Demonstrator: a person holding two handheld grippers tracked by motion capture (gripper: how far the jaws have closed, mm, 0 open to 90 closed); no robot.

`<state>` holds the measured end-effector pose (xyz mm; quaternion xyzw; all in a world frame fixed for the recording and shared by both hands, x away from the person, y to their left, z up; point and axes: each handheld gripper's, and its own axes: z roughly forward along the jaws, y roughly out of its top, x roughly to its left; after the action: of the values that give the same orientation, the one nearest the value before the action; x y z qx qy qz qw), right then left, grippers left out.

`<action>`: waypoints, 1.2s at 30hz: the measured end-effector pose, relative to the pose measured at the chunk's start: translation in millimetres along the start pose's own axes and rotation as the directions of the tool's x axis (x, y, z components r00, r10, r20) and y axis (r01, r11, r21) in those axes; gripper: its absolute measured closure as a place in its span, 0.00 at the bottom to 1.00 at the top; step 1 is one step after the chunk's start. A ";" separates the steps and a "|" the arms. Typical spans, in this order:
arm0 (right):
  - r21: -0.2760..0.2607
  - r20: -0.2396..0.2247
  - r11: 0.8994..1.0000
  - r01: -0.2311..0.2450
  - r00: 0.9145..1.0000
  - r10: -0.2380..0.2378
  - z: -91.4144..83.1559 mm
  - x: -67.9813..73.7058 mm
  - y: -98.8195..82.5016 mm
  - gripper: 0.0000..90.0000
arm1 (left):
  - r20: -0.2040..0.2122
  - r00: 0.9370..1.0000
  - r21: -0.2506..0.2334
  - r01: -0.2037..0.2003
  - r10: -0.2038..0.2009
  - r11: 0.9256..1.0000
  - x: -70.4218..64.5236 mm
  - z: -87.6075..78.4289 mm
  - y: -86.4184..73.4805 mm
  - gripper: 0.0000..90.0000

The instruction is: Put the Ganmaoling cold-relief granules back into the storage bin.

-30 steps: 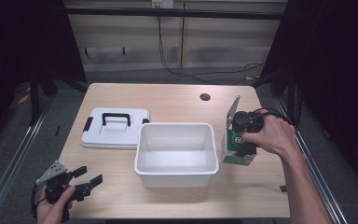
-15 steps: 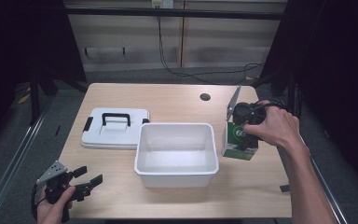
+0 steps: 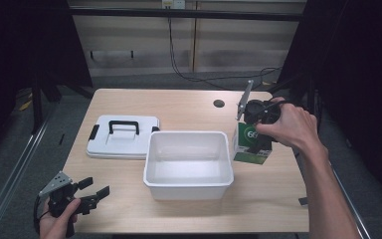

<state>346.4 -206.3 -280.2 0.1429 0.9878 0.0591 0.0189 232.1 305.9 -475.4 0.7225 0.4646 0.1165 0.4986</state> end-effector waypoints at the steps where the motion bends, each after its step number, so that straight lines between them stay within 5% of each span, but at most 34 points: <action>1: -0.002 0.002 1.000 0.011 1.000 -0.011 -0.4 -0.1 2.0 0.18 | 0.000 1.000 0.000 0.000 0.000 1.000 0.0 0.0 0.0 0.19; 22: -0.015 -0.008 0.997 0.073 0.997 -0.073 -11.6 5.2 39.3 0.18 | -0.002 1.000 0.000 -0.001 0.001 1.000 0.3 -0.1 0.3 0.19; 36: -0.024 -0.026 0.991 0.128 0.991 -0.129 -2.5 9.6 71.4 0.18 | 0.001 1.000 0.001 -0.007 0.007 1.000 0.8 0.2 0.5 0.19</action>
<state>357.1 -135.8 -269.2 0.0780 0.9944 0.0706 0.0108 233.0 306.3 -475.3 0.7244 0.4620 0.1175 0.4979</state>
